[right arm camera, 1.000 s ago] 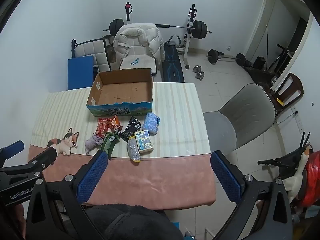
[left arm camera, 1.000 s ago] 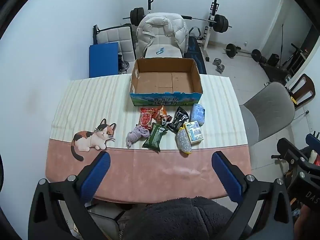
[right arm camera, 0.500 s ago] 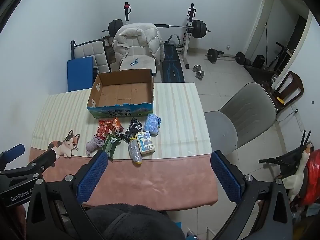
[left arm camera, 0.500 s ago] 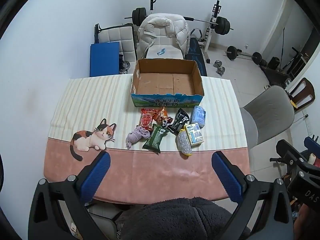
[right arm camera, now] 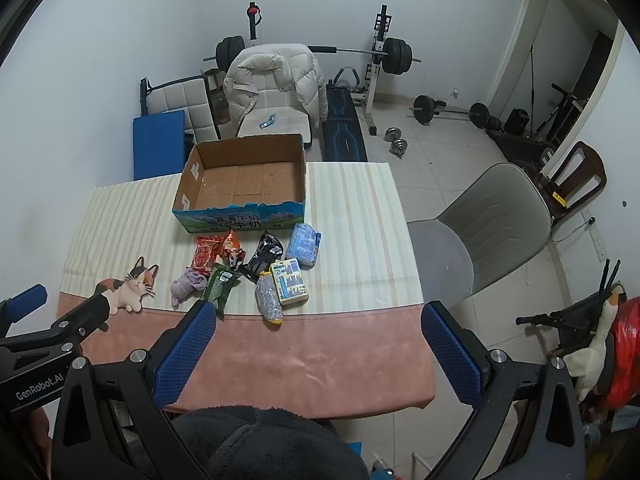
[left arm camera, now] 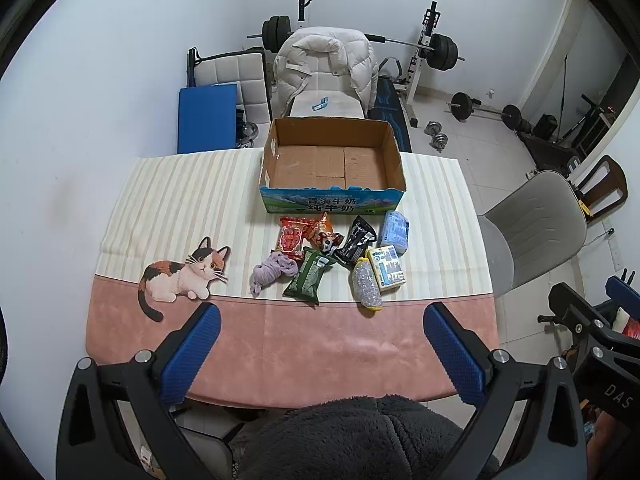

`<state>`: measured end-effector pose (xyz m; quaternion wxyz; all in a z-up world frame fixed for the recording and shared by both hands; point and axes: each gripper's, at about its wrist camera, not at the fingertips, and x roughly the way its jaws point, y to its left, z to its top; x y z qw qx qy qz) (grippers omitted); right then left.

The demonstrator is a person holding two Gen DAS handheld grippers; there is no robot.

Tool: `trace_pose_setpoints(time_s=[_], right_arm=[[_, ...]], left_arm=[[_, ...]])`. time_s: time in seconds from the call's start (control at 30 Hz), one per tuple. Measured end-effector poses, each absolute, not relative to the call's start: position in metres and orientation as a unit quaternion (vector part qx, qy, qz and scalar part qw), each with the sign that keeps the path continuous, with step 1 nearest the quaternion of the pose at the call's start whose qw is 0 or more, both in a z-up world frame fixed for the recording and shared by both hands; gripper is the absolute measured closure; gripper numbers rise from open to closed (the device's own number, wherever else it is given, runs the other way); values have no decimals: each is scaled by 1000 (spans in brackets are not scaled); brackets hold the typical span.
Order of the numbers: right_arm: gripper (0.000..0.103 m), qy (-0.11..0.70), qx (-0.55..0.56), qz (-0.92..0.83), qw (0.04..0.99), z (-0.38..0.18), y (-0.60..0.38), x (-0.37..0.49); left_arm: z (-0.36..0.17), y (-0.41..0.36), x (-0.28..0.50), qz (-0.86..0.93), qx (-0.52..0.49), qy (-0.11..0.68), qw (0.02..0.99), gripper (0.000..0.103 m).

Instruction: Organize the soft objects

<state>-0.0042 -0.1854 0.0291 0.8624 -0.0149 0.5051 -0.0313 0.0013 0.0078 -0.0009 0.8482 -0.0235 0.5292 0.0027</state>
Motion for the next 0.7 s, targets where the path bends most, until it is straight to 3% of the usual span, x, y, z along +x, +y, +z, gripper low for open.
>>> trace_pose_setpoints(time_s=[0.7], right_arm=[[0,495,-9,-35,868,34,-188,-14]], left_arm=[[8,10,-3,4,-25,515,857,0]])
